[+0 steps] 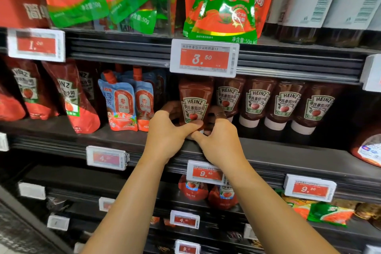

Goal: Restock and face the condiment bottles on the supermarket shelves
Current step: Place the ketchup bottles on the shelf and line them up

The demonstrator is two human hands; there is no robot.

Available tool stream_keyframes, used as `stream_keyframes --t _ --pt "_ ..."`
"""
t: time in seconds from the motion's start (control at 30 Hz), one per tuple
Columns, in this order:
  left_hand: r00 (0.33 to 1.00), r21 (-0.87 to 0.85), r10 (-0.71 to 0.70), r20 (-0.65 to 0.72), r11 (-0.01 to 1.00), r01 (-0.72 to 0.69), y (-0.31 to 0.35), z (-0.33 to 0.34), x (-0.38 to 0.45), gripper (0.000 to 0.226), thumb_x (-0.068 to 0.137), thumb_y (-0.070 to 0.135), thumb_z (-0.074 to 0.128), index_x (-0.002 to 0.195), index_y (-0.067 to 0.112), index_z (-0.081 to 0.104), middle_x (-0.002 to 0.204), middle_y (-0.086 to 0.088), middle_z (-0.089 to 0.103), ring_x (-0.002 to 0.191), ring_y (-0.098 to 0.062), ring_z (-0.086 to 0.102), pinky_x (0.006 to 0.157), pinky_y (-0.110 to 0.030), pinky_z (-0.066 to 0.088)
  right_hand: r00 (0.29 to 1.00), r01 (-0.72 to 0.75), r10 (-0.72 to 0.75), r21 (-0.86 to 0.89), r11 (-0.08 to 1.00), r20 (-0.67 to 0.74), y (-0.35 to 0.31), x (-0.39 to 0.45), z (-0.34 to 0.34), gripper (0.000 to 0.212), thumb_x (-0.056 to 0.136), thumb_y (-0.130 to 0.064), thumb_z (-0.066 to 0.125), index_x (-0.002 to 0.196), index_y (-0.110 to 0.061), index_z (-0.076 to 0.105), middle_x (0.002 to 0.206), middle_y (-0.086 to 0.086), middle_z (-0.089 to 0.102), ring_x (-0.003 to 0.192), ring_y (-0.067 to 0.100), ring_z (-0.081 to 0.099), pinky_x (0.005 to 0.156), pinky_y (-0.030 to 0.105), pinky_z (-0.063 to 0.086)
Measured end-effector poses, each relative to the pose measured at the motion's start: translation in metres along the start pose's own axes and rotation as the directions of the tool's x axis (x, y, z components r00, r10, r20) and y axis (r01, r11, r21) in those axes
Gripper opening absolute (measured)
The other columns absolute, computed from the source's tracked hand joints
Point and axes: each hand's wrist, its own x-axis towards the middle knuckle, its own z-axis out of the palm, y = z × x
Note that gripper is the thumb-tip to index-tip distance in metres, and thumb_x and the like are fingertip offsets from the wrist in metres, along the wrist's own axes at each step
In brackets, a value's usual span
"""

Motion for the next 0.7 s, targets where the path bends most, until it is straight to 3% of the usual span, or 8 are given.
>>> stream_keyframes --t 0.23,0.33,0.4,0.47,0.53,0.6,0.7 --pt "1.0 0.026 -0.009 -0.013 1.0 0.01 -0.003 -0.001 0.004 0.045 0.071 0.029 0.09 0.111 0.031 0.069 0.098 0.017 0.077 0.091 0.001 0.072 0.081 -0.026 0.059 1.0 0.007 -0.007 -0.001 1.0 -0.016 -0.007 -0.003 0.0 0.041 0.081 -0.031 0.084 0.112 -0.024 0.058 0.085 -0.023 0.061 0.071 -0.013 0.057 0.057 -0.002 0.04" --pt "1.0 0.036 -0.002 0.0 0.999 0.002 -0.004 -0.003 0.004 0.041 0.072 0.031 0.089 0.107 0.035 0.067 0.098 0.017 0.076 0.091 0.003 0.071 0.08 -0.024 0.059 1.0 -0.012 0.012 -0.029 0.999 -0.009 -0.011 -0.006 -0.001 0.041 0.081 -0.038 0.082 0.113 -0.022 0.065 0.091 -0.016 0.07 0.082 -0.005 0.065 0.063 0.003 0.047" --pt "1.0 0.044 -0.023 -0.001 0.999 0.023 -0.007 -0.005 0.003 0.039 0.075 0.032 0.087 0.109 0.031 0.068 0.102 0.01 0.076 0.096 -0.006 0.072 0.085 -0.034 0.06 0.999 -0.039 0.038 -0.039 0.998 -0.039 -0.013 -0.01 -0.002 0.04 0.078 -0.043 0.083 0.109 -0.023 0.068 0.091 -0.013 0.073 0.084 0.0 0.067 0.068 0.012 0.053" --pt "0.999 0.046 -0.03 -0.025 0.998 0.031 -0.008 -0.009 -0.002 0.037 0.08 0.031 0.083 0.111 0.024 0.066 0.106 0.005 0.074 0.098 -0.012 0.071 0.088 -0.039 0.06 0.992 -0.08 0.073 -0.07 0.994 -0.106 -0.015 -0.016 -0.003 0.036 0.077 -0.044 0.084 0.099 -0.024 0.063 0.089 -0.011 0.069 0.081 0.003 0.066 0.062 0.013 0.05" --pt "0.999 0.016 0.006 -0.032 1.0 -0.006 -0.009 -0.016 -0.009 0.03 0.085 0.027 0.079 0.112 0.023 0.064 0.11 0.002 0.072 0.101 -0.009 0.07 0.087 -0.026 0.059 0.979 -0.104 0.079 -0.133 0.986 -0.186 -0.014 -0.024 -0.005 0.034 0.082 -0.041 0.08 0.096 -0.023 0.055 0.089 -0.005 0.064 0.081 0.01 0.064 0.061 0.019 0.049" --pt "0.998 -0.011 0.057 0.0 0.998 -0.057 -0.01 -0.024 -0.017 0.028 0.088 0.022 0.077 0.112 0.022 0.063 0.111 0.001 0.069 0.103 -0.005 0.069 0.081 -0.01 0.053 0.97 -0.066 0.018 -0.194 0.979 -0.241 -0.008 -0.037 -0.008 0.036 0.087 -0.039 0.075 0.109 -0.019 0.055 0.095 -0.004 0.064 0.084 0.011 0.062 0.07 0.025 0.052" --pt "0.988 -0.05 0.148 0.05 0.988 -0.146 -0.013 -0.034 -0.029 0.029 0.089 0.012 0.075 0.113 0.022 0.063 0.111 0.004 0.069 0.107 -0.003 0.067 0.087 -0.01 0.051 0.951 0.075 -0.156 -0.289 0.954 -0.268 0.005 -0.066 -0.016 0.033 0.09 -0.028 0.071 0.121 -0.022 0.059 0.108 -0.013 0.062 0.098 0.005 0.059 0.085 0.016 0.044"
